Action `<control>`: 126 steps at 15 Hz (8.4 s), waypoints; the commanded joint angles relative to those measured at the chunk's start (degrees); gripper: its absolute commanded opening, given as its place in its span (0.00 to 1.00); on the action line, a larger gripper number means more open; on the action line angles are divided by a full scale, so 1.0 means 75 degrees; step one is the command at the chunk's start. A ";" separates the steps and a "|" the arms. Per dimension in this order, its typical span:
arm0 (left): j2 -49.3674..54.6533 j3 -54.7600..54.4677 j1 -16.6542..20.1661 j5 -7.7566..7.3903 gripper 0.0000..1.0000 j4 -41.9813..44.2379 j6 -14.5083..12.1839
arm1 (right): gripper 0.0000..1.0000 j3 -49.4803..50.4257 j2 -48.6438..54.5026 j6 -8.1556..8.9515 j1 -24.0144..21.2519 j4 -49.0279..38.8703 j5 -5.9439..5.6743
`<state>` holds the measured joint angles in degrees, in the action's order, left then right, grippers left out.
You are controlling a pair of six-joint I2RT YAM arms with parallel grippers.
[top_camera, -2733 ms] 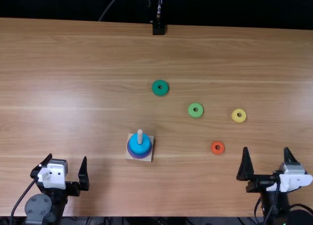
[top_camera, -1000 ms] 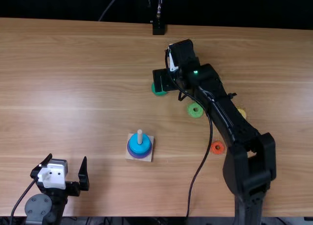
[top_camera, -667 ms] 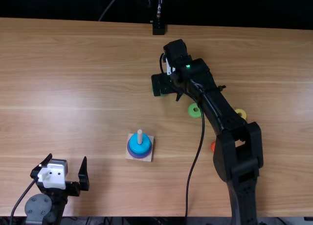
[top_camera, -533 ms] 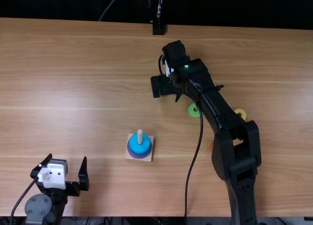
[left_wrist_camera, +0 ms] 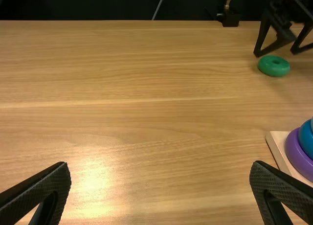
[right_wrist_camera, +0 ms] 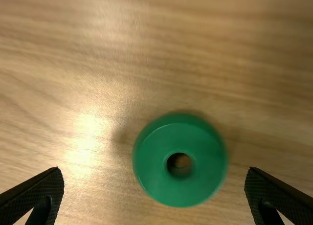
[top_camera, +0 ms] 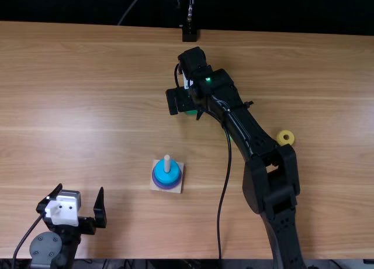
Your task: Build the Hanoi tower: stack the rings onto the peg from bottom to top in this color order: purple, dark blue, light blue, dark green, light green, yellow, orange.
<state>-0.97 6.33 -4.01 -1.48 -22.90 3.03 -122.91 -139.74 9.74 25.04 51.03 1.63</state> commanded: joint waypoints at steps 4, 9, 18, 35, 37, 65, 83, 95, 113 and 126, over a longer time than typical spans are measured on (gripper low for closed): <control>0.0130 -0.0844 0.0089 0.0028 1.00 -0.0561 -0.0094 | 1.00 -0.0299 -0.0458 -0.0005 0.0048 -0.0003 -0.0217; 0.0130 -0.0844 0.0089 0.0028 1.00 -0.0561 -0.0094 | 0.78 -0.0299 -0.0610 0.0010 0.0048 -0.0059 -0.0217; 0.0130 -0.0844 0.0089 0.0028 1.00 -0.0561 -0.0094 | 0.00 -0.0311 -0.0516 -0.0047 0.0224 -0.0017 -0.0161; 0.0130 -0.0844 0.0089 0.0028 1.00 -0.0561 -0.0094 | 0.00 -0.0381 0.3410 -0.0483 0.1502 0.2964 -0.0119; 0.0130 -0.0844 0.0089 0.0028 1.00 -0.0561 -0.0094 | 0.00 -0.0252 0.3890 -0.0440 0.1818 0.3189 -0.0119; 0.0130 -0.0844 0.0089 0.0028 1.00 -0.0561 -0.0094 | 0.00 0.1435 0.4312 -0.0328 0.2873 0.3274 -0.0161; 0.0130 -0.0844 0.0089 0.0028 1.00 -0.0561 -0.0094 | 0.00 0.1658 0.3808 -0.0342 0.2826 0.3133 -0.0203; 0.0130 -0.0844 0.0089 0.0028 1.00 -0.0561 -0.0094 | 1.00 0.0756 0.3843 0.0291 0.2369 0.2894 -0.0203; 0.0130 -0.0844 0.0089 0.0028 1.00 -0.0561 -0.0094 | 1.00 0.3017 0.2824 -0.0005 -0.0854 0.0771 -0.0203; 0.0130 -0.0844 0.0089 0.0028 1.00 -0.0561 -0.0094 | 1.00 0.3990 0.2566 -0.0061 -0.1545 -0.0115 -0.0231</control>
<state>-0.89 6.33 -4.01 -1.48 -22.92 3.03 -94.04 -118.58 9.23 14.20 50.15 0.38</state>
